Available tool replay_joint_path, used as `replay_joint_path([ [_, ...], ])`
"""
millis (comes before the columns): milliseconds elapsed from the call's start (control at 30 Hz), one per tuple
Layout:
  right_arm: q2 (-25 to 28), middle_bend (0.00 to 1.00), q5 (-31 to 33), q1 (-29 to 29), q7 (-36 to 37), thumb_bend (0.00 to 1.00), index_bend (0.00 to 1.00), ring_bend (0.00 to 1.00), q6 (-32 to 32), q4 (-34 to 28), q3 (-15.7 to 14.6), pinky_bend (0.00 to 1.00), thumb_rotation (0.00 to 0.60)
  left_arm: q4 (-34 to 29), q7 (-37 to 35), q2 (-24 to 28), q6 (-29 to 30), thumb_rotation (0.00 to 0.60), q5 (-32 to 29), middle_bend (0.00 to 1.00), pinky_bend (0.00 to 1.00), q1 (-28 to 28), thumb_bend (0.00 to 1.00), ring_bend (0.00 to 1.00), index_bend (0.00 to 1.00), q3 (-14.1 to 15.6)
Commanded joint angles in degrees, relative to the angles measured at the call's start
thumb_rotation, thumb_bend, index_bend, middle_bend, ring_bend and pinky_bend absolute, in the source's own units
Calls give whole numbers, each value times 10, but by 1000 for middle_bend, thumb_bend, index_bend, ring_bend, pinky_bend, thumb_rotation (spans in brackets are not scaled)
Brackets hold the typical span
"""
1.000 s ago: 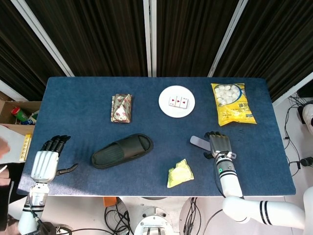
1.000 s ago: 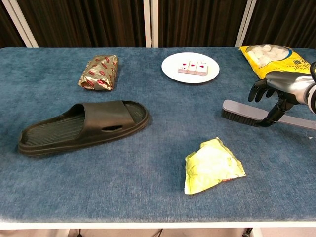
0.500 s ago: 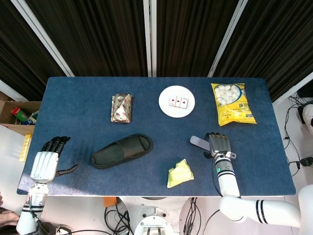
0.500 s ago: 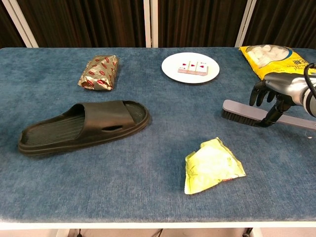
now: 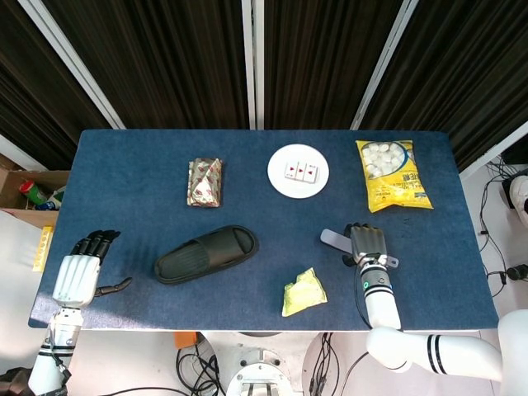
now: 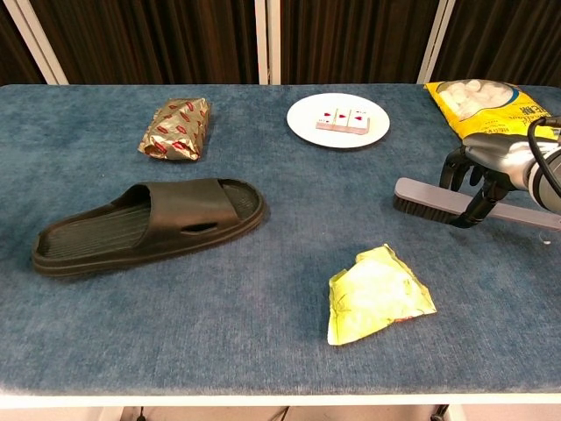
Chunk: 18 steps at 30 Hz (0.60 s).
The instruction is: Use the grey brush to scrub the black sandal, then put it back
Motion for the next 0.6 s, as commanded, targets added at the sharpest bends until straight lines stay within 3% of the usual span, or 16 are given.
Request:
replay_joint_path([
  [33, -1, 321, -4, 0, 3, 238, 401, 238, -2, 0, 1, 380, 600, -1, 0, 1, 0, 452, 0, 171, 249, 0, 91, 146, 167, 0],
  [600, 4, 324, -11, -1, 11, 276, 421, 243, -7, -3, 2, 384, 600, -5, 2, 4, -1, 455, 0, 171, 249, 0, 91, 146, 167, 0],
])
